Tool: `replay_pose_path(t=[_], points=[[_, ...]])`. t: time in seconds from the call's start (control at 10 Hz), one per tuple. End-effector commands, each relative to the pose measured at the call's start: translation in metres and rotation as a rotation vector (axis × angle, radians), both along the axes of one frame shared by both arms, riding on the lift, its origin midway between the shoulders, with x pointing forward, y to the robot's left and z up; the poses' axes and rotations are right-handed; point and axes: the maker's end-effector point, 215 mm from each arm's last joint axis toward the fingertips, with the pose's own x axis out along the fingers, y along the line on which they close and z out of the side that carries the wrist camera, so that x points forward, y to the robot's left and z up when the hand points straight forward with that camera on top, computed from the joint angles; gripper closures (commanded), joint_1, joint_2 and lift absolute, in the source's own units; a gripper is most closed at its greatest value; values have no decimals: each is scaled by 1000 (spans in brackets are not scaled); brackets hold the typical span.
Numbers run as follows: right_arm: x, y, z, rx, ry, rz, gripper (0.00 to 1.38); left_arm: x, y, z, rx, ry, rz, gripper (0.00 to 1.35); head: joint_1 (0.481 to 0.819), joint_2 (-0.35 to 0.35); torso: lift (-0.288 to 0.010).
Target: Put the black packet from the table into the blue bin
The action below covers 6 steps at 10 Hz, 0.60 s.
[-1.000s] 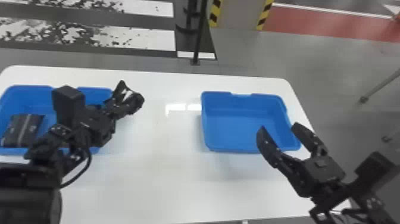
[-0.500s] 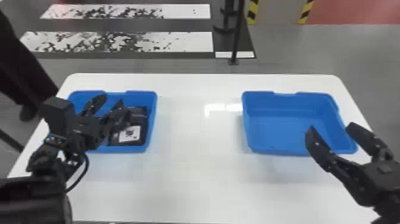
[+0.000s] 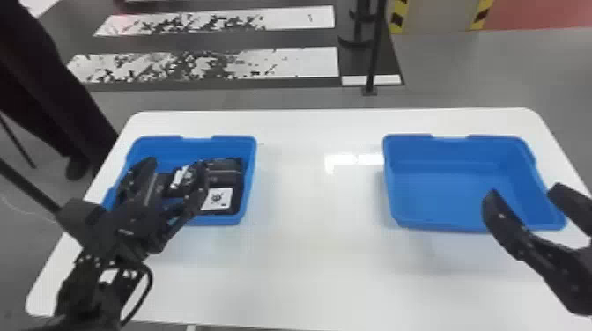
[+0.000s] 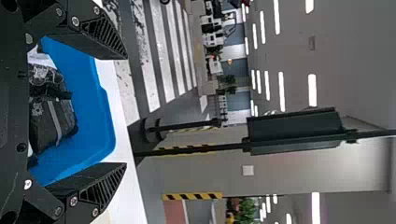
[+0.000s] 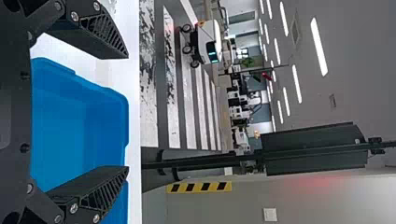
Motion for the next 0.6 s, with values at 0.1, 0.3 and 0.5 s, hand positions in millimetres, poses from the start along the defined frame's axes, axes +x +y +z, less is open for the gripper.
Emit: replay_pose_path(t=[0.1, 0.3, 0.5], points=[[0, 0, 0, 0, -1, 0, 173, -60, 19, 22, -40, -91, 55, 219, 695, 74, -110], [0, 2, 0, 2, 0, 2, 173, -93, 45, 33, -14, -103, 105, 219, 695, 121, -110], [0, 2, -1, 2, 2, 3, 173, -107, 40, 31, -38, -88, 113, 219, 695, 152, -110]])
